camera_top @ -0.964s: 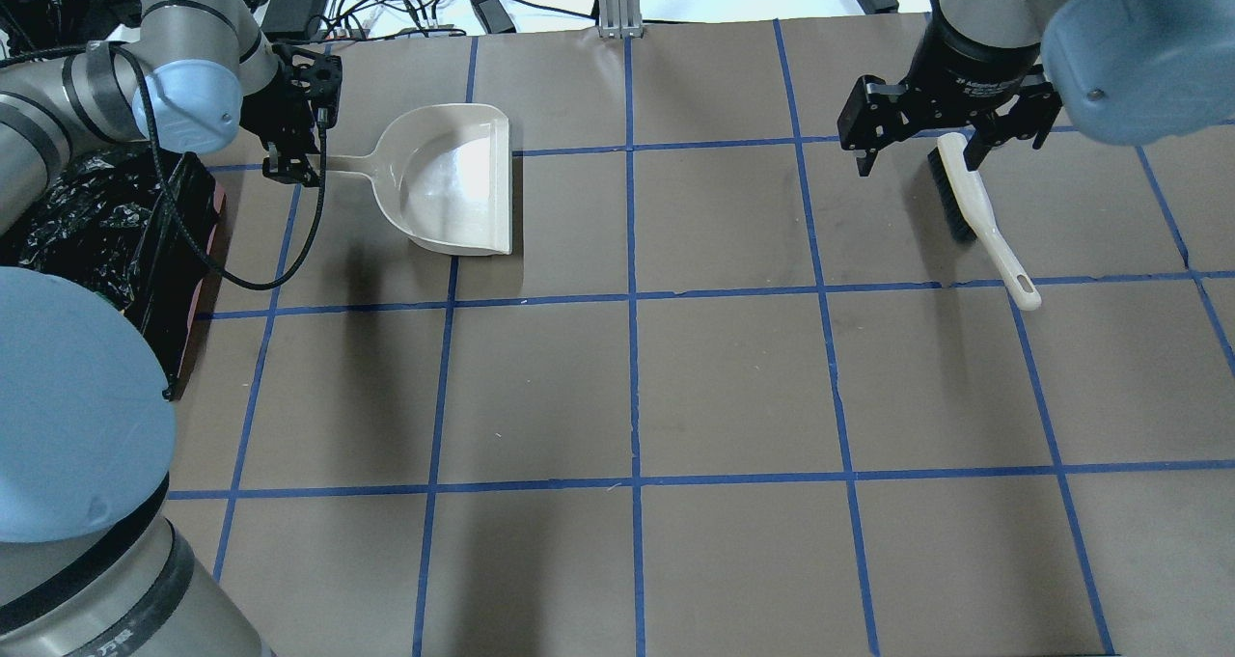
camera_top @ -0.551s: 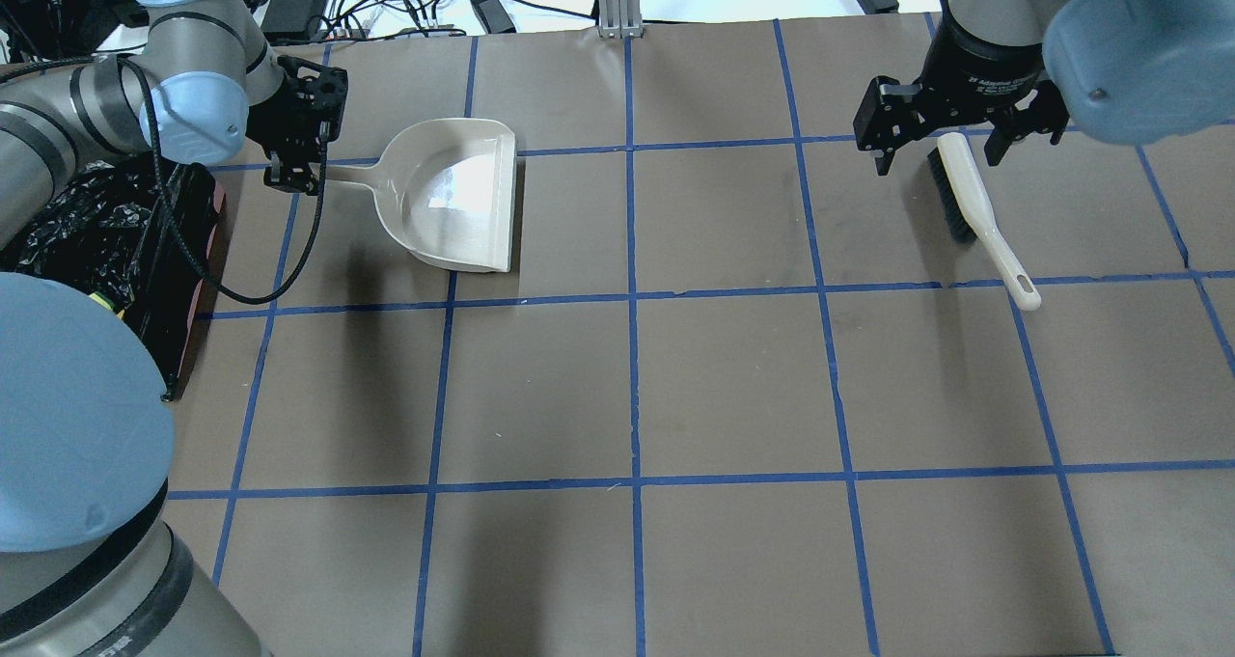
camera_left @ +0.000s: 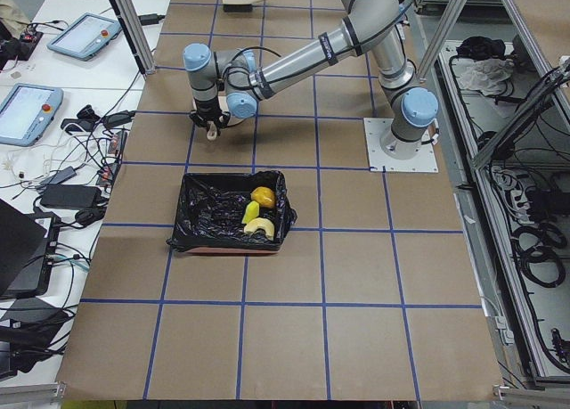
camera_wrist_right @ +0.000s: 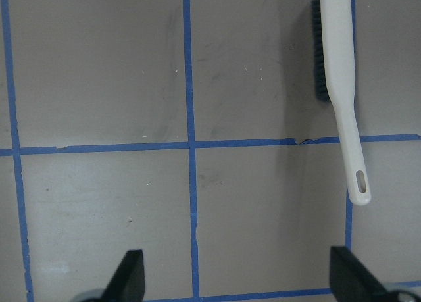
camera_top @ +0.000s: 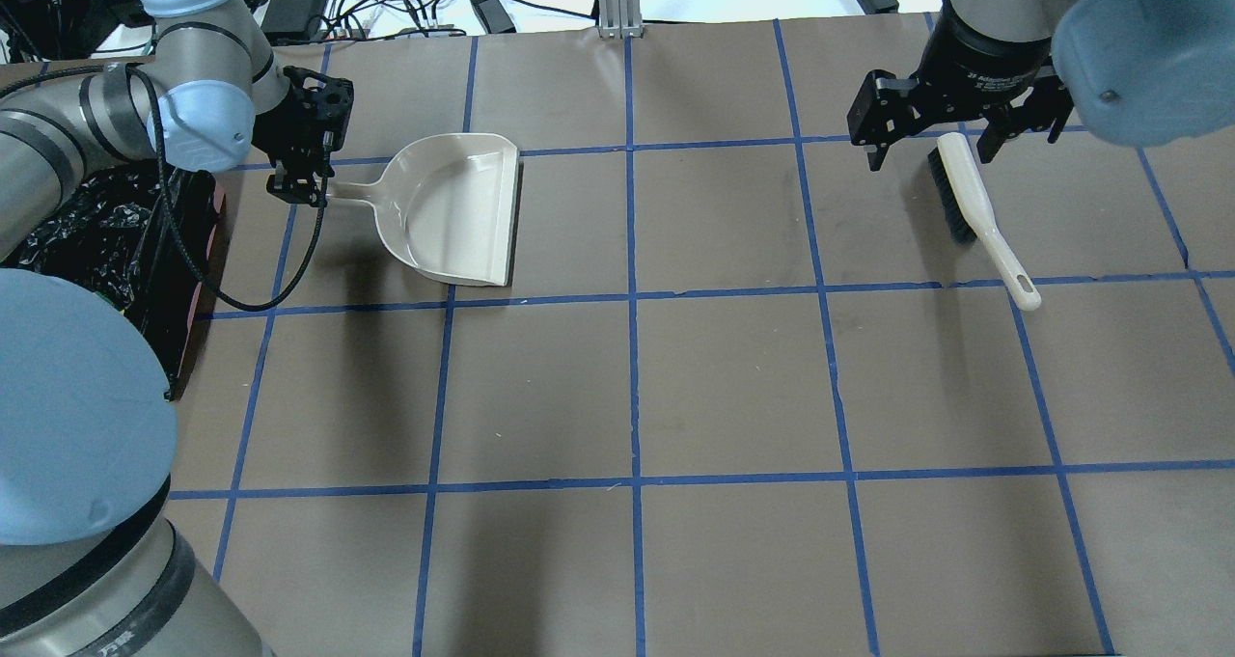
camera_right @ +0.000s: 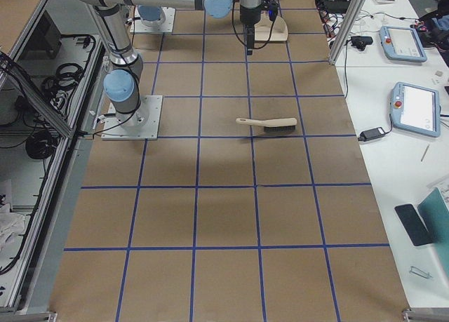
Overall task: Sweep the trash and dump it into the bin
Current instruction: 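Bring the empty dustpan back and lower it onto the table with the left gripper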
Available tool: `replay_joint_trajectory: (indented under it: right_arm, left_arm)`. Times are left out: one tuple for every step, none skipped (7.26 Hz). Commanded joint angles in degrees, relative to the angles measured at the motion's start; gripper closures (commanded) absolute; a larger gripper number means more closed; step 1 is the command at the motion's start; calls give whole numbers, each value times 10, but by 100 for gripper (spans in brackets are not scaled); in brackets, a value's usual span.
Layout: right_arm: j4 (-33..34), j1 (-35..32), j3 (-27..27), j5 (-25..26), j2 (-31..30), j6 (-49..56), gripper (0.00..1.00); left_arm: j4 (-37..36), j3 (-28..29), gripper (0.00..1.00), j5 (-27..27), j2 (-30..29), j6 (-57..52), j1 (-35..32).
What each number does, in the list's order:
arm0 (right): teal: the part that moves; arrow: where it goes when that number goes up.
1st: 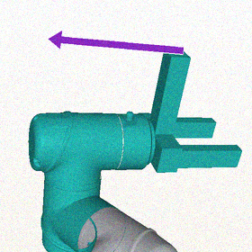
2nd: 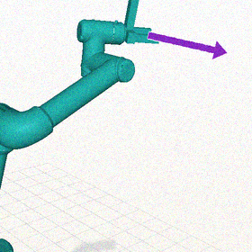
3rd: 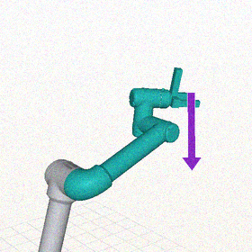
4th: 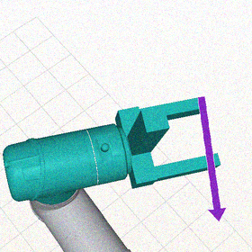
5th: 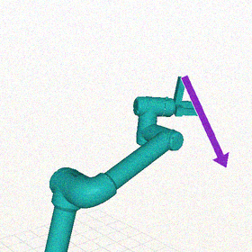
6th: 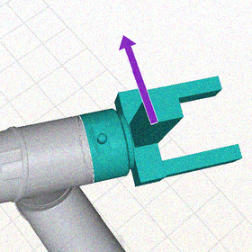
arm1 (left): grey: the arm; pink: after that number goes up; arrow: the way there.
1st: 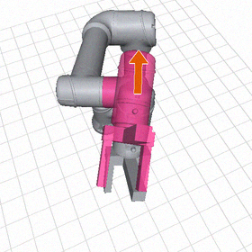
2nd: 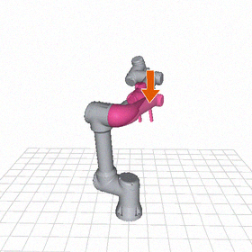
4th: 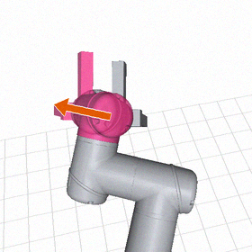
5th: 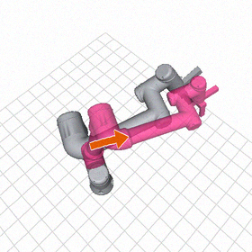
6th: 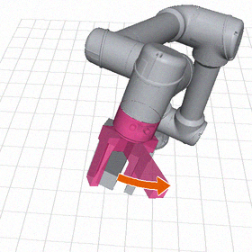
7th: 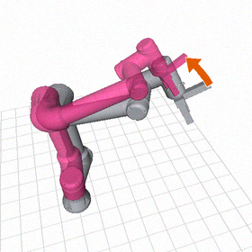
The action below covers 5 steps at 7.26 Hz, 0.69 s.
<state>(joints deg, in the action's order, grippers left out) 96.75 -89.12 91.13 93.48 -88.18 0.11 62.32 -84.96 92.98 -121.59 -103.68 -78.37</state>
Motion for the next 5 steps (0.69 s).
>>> replay_joint_trajectory:
  right_arm:
    - [-1, -1, 0, -21, -13, 1, 0]
    - [-1, 0, 0, -31, -11, 1, 0]
    - [-1, 0, 1, -31, -11, 1, 0]
    - [-1, 0, 1, -31, -11, 2, 0]
    - [-1, 0, 1, -31, -11, 2, 0]
  left_arm:
    - [3, 10, 12, -30, 26, 10, -7]
    - [32, 23, 14, -54, 54, 22, -12]
    - [72, 37, 14, -55, 77, 44, -14]
    - [109, 52, 14, -54, 103, 78, -26]
    - [157, 65, 14, -54, 132, 129, -38]
